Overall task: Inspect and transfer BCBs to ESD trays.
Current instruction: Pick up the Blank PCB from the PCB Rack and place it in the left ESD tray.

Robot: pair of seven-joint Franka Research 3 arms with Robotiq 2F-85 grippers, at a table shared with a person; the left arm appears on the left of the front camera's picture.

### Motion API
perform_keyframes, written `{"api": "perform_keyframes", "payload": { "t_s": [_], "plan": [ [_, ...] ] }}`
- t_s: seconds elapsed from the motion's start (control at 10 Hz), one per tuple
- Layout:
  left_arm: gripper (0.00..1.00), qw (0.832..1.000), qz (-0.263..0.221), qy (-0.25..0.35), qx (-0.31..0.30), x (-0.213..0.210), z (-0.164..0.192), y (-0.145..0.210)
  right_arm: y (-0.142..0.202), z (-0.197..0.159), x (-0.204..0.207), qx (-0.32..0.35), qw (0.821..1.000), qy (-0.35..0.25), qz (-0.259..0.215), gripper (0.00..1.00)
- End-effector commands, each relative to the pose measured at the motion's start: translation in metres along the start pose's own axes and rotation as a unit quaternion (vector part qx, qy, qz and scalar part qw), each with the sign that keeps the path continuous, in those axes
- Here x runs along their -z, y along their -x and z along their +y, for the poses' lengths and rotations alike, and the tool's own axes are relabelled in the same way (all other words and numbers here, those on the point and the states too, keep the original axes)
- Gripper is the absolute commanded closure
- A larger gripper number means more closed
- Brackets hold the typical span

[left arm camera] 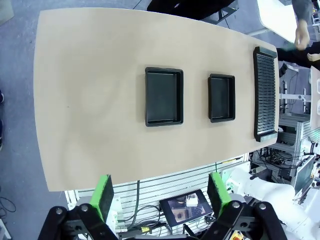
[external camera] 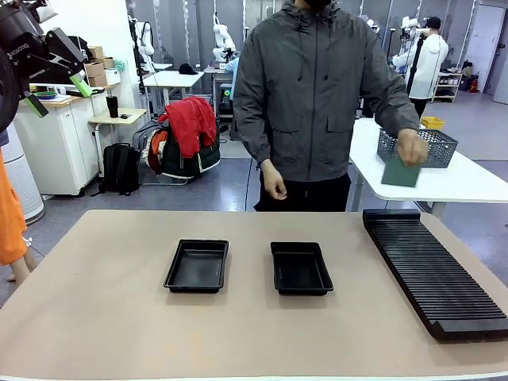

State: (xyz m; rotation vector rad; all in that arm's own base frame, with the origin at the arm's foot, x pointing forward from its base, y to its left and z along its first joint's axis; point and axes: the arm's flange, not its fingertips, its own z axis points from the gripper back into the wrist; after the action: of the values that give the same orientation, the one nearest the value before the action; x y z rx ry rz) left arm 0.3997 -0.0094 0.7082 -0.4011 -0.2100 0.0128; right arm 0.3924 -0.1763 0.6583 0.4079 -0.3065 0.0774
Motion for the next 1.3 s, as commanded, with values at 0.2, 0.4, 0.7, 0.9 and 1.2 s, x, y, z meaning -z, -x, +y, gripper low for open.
{"api": "perform_keyframes", "payload": {
  "t_s": [0.2, 0.4, 0.7, 0.9, 1.2],
  "plan": [
    [0.00, 1.000, 0.000, 0.001, -0.001, -0.0001, 0.0011, 0.0000, 0.0031, 0.0011, 0.0003, -0.001, 1.000, -0.001, 0.000, 0.00],
    [0.00, 1.000, 0.000, 0.001, -0.001, -0.0001, 0.0011, 0.0000, 0.0031, 0.0011, 0.0003, -0.001, 1.000, -0.001, 0.000, 0.00],
    [0.00, 1.000, 0.000, 0.001, -0.001, -0.0001, 0.0011, 0.0000, 0.0031, 0.0011, 0.0003, -0.001, 1.000, -0.001, 0.000, 0.00],
    [0.00, 1.000, 0.000, 0.001, -0.001, -0.0001, 0.0011, 0.0000, 0.0031, 0.0011, 0.0003, -0.001, 1.000, -0.001, 0.000, 0.00],
    [0.00, 1.000, 0.000, 0.001, -0.001, -0.0001, 0.0011, 0.0000, 0.0031, 0.0011, 0.0003, -0.001, 1.000, -0.001, 0.000, 0.00]
  ]
}}
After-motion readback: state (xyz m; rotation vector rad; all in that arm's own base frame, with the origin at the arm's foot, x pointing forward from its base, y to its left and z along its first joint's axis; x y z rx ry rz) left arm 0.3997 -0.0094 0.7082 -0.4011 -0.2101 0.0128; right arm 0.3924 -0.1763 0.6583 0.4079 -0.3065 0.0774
